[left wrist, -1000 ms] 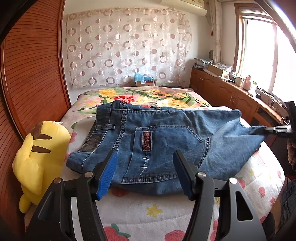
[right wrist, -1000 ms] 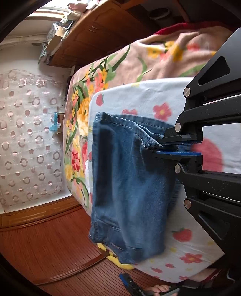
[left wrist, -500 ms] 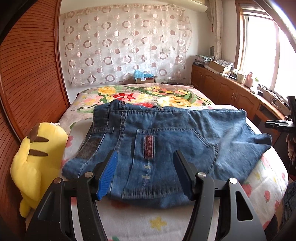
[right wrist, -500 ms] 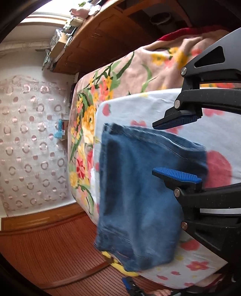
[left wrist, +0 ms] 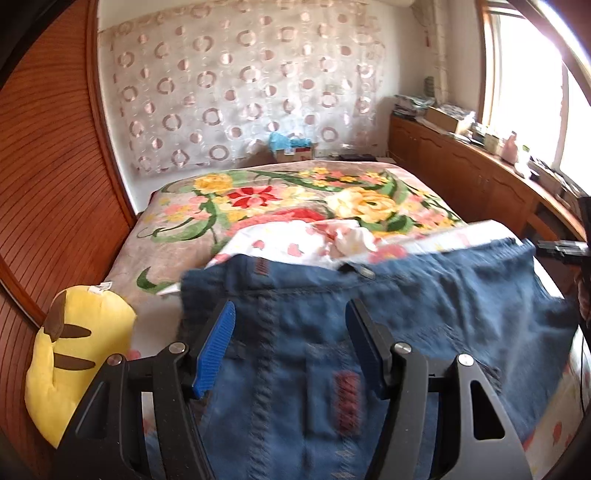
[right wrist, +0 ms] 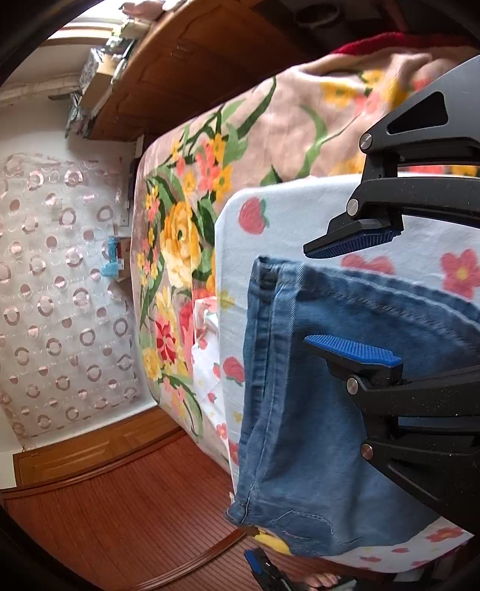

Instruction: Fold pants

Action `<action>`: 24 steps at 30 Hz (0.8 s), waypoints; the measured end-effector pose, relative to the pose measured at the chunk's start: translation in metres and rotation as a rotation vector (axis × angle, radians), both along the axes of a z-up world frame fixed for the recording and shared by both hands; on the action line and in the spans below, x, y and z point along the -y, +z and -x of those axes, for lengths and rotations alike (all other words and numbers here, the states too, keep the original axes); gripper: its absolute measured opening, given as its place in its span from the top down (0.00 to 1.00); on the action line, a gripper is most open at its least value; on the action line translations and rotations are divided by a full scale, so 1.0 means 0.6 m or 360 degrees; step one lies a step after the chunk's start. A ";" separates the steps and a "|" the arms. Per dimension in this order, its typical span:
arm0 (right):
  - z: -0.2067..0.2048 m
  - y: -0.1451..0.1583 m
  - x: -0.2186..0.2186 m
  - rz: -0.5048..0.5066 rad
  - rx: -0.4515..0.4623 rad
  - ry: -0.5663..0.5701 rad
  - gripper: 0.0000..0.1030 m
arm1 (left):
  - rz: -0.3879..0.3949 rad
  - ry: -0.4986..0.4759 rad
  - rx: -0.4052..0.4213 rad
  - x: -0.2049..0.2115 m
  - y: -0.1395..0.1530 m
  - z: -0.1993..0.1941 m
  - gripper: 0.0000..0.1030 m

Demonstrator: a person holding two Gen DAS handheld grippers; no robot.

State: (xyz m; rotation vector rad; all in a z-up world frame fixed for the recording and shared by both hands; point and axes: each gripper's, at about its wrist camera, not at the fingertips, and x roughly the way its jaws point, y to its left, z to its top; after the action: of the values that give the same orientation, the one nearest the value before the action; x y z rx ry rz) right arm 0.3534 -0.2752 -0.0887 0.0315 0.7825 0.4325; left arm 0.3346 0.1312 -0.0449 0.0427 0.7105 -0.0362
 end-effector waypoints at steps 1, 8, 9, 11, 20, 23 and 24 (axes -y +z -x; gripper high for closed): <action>-0.005 -0.003 -0.003 0.0003 -0.0001 0.0012 0.56 | -0.0003 0.0021 -0.0010 -0.013 -0.002 -0.010 0.39; -0.050 -0.025 -0.007 0.0008 -0.0056 0.0055 0.56 | -0.0046 0.0096 -0.0149 -0.069 -0.045 -0.064 0.39; -0.054 -0.025 -0.007 0.0016 -0.0059 0.0059 0.56 | -0.0029 0.0106 -0.0173 -0.077 -0.053 -0.071 0.39; -0.059 -0.029 -0.007 0.0029 -0.0071 0.0075 0.56 | 0.0001 0.0113 -0.0216 -0.089 -0.067 -0.084 0.39; -0.054 -0.026 -0.001 0.0011 -0.0089 0.0099 0.56 | 0.0064 0.0055 -0.0283 -0.094 -0.085 -0.119 0.42; -0.048 -0.023 -0.007 0.0036 -0.0082 0.0105 0.58 | 0.0079 0.0041 -0.0279 -0.093 -0.086 -0.122 0.60; -0.047 -0.021 -0.010 0.0037 -0.0084 0.0119 0.71 | 0.0069 0.0049 -0.0269 -0.092 -0.085 -0.122 0.67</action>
State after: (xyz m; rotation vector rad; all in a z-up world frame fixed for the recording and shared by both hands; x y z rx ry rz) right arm 0.3815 -0.2694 -0.1016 -0.0082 0.8429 0.4947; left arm 0.4076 0.1866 -0.0957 -0.0129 0.8789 -0.0259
